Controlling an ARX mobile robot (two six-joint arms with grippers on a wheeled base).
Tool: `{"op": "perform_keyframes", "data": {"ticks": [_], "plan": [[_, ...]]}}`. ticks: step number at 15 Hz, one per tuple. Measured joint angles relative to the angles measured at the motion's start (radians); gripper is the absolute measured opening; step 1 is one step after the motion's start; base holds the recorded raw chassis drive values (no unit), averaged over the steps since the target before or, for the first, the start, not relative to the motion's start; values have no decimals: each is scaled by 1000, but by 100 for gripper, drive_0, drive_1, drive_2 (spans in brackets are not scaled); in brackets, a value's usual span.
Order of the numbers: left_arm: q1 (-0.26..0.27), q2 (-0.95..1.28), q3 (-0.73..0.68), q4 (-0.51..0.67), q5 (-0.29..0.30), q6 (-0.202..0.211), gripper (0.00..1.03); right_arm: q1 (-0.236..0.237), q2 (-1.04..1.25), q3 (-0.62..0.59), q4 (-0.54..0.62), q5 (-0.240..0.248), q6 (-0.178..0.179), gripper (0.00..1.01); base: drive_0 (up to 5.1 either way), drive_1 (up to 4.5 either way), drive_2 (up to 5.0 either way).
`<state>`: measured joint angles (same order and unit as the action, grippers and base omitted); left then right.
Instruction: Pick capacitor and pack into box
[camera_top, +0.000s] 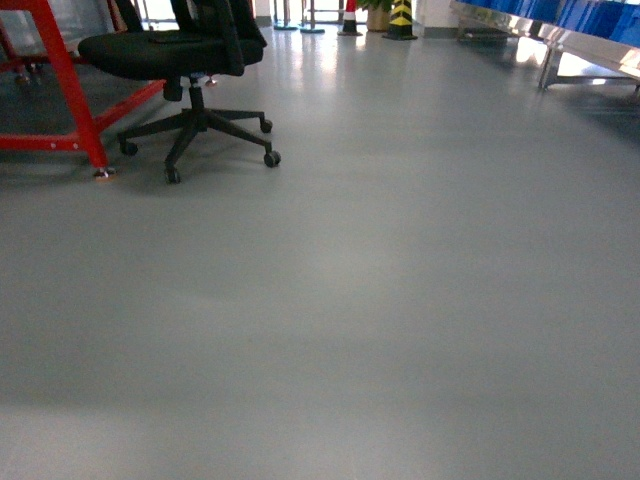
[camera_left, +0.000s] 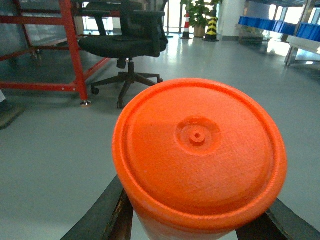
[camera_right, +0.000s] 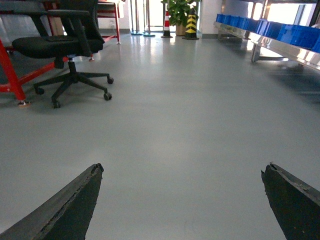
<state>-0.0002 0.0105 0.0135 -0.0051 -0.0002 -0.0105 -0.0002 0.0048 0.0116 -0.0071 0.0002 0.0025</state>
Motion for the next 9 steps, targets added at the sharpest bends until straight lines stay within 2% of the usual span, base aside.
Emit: {"op": "perform_keyframes", "data": {"ticks": [9], "plan": [[0, 0, 0, -2, -3, 0, 44, 0, 0, 0, 4, 0, 0, 98, -496, 240, 240]]}}
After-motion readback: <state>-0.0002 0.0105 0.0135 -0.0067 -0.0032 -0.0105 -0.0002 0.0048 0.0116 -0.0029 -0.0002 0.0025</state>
